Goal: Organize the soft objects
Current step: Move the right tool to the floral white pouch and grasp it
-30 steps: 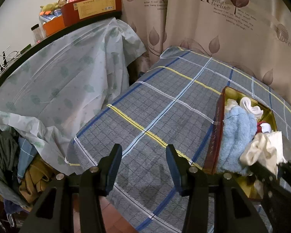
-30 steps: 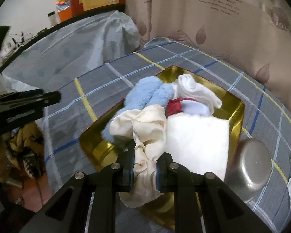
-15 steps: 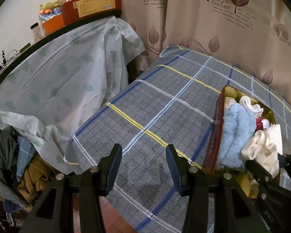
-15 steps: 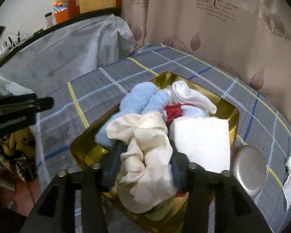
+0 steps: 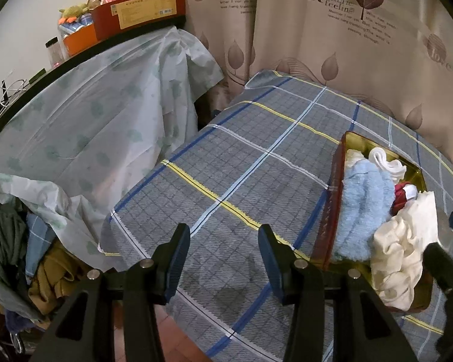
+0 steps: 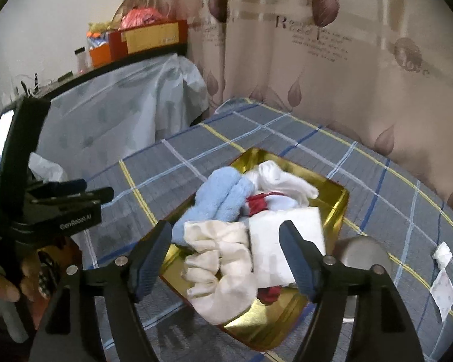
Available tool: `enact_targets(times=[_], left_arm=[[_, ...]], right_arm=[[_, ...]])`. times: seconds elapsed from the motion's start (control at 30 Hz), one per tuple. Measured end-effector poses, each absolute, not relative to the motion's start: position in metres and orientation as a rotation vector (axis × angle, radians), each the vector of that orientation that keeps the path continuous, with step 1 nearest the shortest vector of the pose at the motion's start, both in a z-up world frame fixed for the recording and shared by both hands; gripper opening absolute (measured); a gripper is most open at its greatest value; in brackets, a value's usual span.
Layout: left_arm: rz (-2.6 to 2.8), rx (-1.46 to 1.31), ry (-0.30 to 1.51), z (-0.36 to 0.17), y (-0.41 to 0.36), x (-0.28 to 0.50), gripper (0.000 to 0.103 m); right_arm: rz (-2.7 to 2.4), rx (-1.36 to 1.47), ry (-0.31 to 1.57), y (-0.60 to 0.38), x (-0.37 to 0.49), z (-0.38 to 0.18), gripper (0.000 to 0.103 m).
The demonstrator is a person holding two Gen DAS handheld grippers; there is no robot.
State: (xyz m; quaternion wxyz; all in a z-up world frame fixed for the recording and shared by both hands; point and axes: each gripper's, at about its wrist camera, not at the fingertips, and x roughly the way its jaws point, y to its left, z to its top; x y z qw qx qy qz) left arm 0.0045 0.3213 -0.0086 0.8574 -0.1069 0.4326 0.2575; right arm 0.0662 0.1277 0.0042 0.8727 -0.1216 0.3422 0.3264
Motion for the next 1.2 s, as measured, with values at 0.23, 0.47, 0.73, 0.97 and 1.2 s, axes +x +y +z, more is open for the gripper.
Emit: enact_targets(times=[0.23,0.47,0.73,0.97,1.2], left_arm=[[0.541,-0.209,0.908,-0.009,0.317,0.007,0.048],[0.535,-0.202,0.907,-0.01,0.315,0.007,0.048],[0.531,-0.21,0.916,-0.015,0.313,0.009,0.048],[0.537,-0.196,0.92,-0.017,0.313,0.009,0.048],[0.538,-0.182,0.925,-0.02,0.31,0.01,0.048]], right_arm=[[0.64,-0.206,0.69,0.096,0.064,0.016,0.074],[0.476,-0.198,0.707,0.023,0.077,0.01,0.075],[0.195,-0.103,0.835,-0.102,0.094,-0.026,0.082],[-0.016,0.019,0.876,-0.195,0.109,-0.047,0.082],[-0.079,0.149,0.867,-0.212,0.144,-0.052,0.09]])
